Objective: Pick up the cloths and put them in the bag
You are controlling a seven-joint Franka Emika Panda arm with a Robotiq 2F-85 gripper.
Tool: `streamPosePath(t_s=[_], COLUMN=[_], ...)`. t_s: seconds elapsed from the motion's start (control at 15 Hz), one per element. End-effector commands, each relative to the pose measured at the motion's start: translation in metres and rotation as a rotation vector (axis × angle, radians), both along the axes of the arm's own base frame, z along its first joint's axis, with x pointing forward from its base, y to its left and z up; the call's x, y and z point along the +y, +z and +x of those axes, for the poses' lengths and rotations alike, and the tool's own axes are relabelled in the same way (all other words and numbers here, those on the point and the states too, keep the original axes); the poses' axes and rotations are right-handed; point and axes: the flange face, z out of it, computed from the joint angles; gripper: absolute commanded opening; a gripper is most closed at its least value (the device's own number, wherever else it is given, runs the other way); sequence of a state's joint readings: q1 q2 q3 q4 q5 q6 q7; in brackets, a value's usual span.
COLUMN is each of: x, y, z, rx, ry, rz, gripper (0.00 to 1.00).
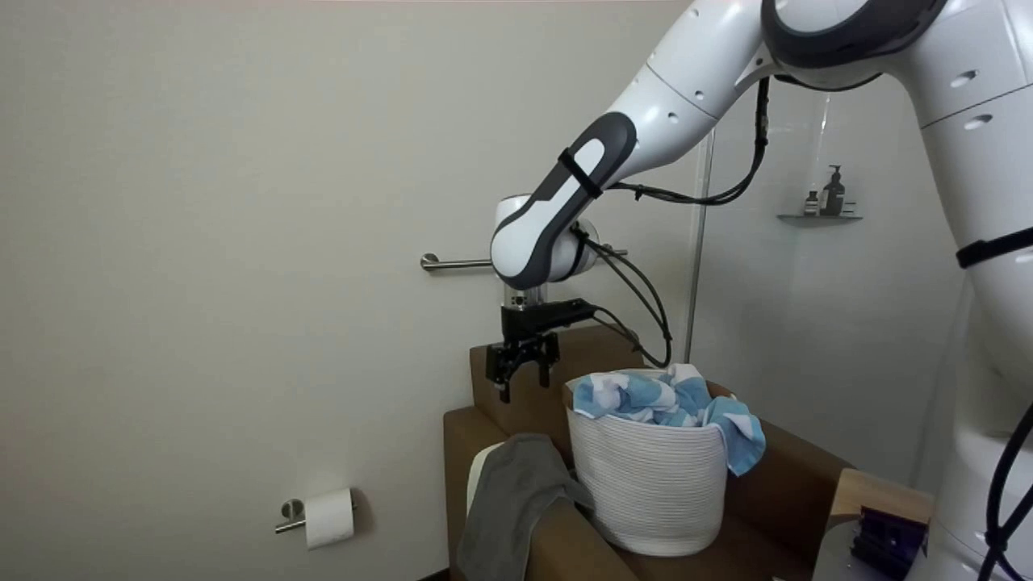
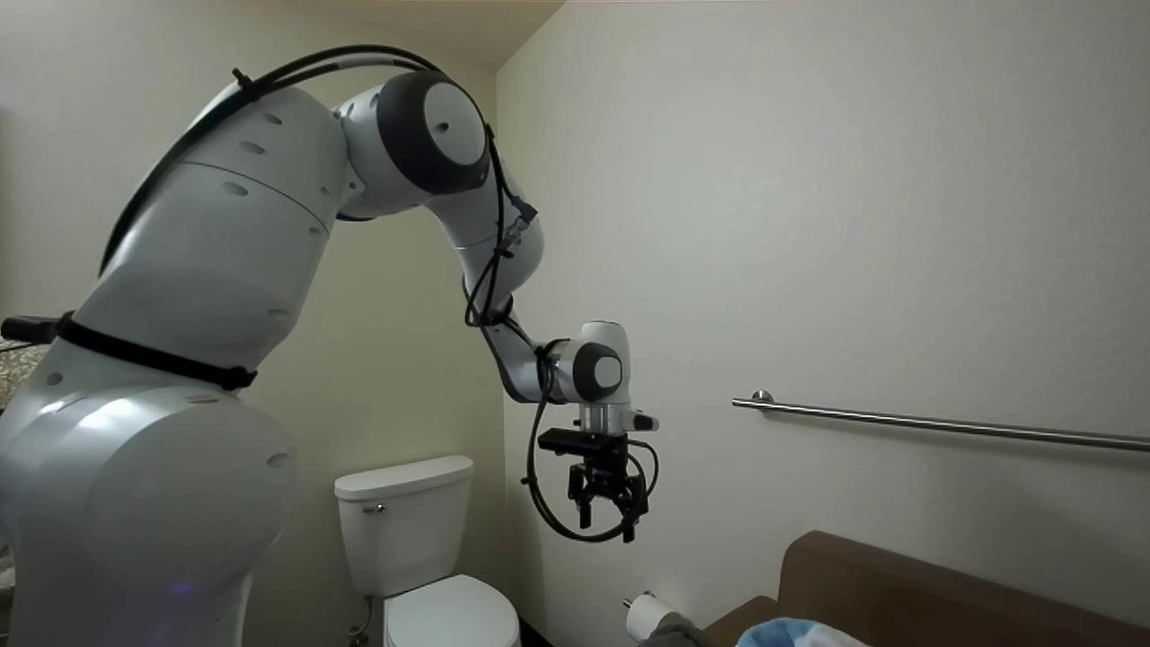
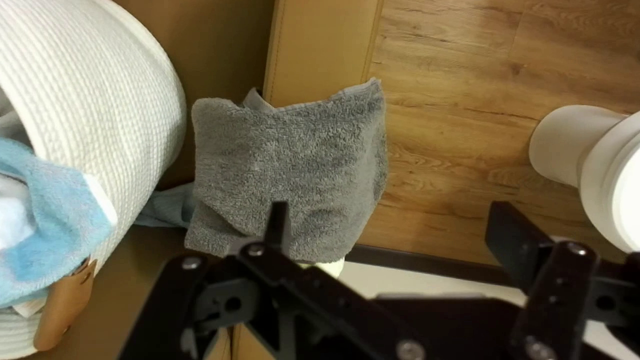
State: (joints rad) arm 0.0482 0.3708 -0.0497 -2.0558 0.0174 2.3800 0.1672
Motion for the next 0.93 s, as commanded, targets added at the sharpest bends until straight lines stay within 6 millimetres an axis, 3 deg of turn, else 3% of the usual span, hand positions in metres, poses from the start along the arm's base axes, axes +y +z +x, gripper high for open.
streamPosePath(t_s=[0.0, 0.27, 0.6, 0.67, 0.73, 0.87], x=[-0.032, -0.056, -0.046, -0.044, -0.043, -0.041], y=[-0.076, -0.158, -0.211, -0.221, -0.232, -0.248], z=[0.010, 0.014, 0.023, 0.024, 0.023, 0.020], rx=[0.057, 0.117, -0.026, -0.027, -0.008, 0.029], ry=[-0.076, -0.097, -0.076, -0.066, -0.049, -0.026], rz=[0.038, 0.117, 0.098, 0.077, 0.063, 0.060], gripper=[1.00, 1.00, 1.00, 0.94, 0.74, 0.69])
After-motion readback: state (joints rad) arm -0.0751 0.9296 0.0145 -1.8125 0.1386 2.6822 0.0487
